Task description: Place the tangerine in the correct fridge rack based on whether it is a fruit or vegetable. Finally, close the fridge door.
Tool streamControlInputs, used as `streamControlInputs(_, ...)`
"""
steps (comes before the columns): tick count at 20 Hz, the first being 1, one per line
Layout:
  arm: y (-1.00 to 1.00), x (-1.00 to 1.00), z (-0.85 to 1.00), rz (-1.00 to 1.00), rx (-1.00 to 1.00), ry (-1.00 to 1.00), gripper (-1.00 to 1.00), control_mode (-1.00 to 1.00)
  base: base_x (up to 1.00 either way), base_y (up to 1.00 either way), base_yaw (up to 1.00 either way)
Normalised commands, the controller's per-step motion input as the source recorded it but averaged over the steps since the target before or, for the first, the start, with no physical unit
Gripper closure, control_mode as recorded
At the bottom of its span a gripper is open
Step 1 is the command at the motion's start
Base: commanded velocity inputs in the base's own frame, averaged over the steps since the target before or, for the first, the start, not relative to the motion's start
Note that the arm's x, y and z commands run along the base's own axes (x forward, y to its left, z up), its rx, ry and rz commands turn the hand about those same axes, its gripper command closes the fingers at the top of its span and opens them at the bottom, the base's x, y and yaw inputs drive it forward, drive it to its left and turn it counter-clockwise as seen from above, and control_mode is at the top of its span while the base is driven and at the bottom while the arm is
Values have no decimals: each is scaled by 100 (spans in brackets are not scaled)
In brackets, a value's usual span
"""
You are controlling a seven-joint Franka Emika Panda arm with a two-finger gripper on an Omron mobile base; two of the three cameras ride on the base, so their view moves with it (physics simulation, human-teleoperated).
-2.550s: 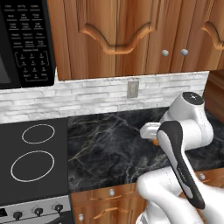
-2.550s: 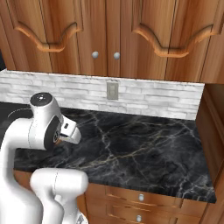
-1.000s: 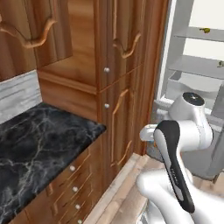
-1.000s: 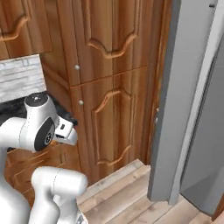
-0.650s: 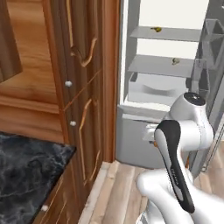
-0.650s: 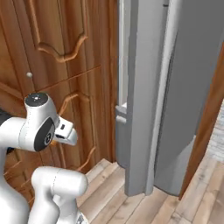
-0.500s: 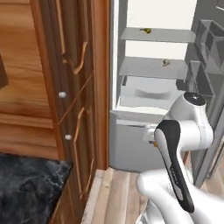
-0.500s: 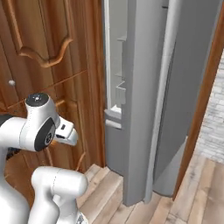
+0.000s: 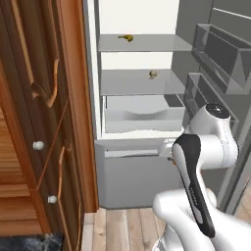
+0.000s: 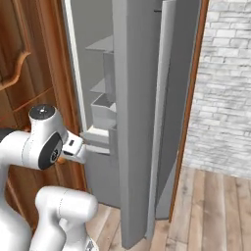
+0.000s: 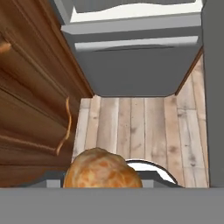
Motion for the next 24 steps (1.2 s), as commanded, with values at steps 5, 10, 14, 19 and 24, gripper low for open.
streamControlInputs(5, 0, 0, 0, 0, 0, 0, 100, 100, 54, 26, -21)
streamControlInputs(10, 0, 0, 0, 0, 0, 0, 100, 100, 49, 20, -12)
streamControlInputs(14, 0, 0, 0, 0, 0, 0, 100, 100, 38, 39, -3)
streamControlInputs(19, 0, 0, 0, 0, 0, 0, 100, 100, 37, 47, 0)
streamControlInputs(24, 0, 0, 0, 0, 0, 0, 100, 100, 36, 29, 0)
